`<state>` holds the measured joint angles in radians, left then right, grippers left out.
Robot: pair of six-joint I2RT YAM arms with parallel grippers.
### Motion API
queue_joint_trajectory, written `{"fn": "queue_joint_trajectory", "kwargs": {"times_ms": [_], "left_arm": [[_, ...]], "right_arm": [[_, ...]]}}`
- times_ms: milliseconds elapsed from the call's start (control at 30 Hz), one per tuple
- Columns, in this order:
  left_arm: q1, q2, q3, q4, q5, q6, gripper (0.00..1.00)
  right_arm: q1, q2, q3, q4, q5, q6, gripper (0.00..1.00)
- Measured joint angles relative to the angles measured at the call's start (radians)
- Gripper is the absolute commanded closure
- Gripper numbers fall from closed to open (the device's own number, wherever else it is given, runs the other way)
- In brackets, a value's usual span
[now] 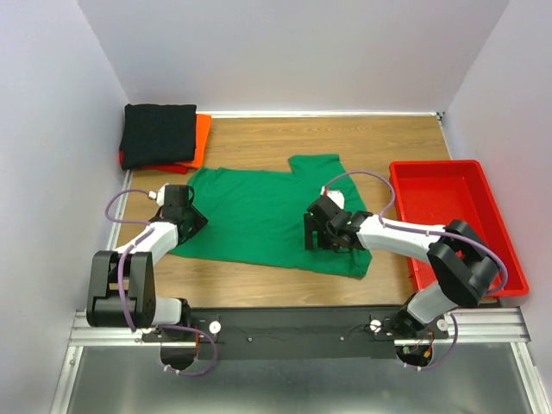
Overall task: Fold and stack the t-shirts
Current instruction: Fold the tshirt
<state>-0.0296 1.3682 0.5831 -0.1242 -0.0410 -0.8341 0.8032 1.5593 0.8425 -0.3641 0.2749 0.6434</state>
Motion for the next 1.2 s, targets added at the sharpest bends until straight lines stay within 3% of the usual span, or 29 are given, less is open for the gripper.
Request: {"fn": "queue_joint_trajectory", "kwargs": {"times_ms": [400, 700, 900, 1100, 1200], "left_arm": [[-0.003, -0.087, -0.039, -0.09, 0.009, 0.007, 0.6], [-0.091, -0.169, -0.048, -0.228, 0.026, -0.015, 0.6], [-0.076, -0.13, 0.182, -0.288, -0.036, 0.013, 0.6], [-0.058, 0.058, 0.491, -0.235, -0.172, 0.022, 0.59], [-0.052, 0.174, 0.574, -0.227, -0.227, 0.023, 0.6]], "right_arm": [[-0.04, -0.14, -0.153, 0.065, -0.026, 0.136, 0.0], [-0.141, -0.231, -0.198, -0.005, -0.068, 0.14, 0.0], [-0.145, -0.187, 0.0, -0.091, -0.075, 0.069, 0.0], [-0.16, -0.011, 0.35, -0.052, 0.013, -0.04, 0.01], [-0.204, 0.069, 0.419, -0.011, 0.017, -0.088, 0.02]]}}
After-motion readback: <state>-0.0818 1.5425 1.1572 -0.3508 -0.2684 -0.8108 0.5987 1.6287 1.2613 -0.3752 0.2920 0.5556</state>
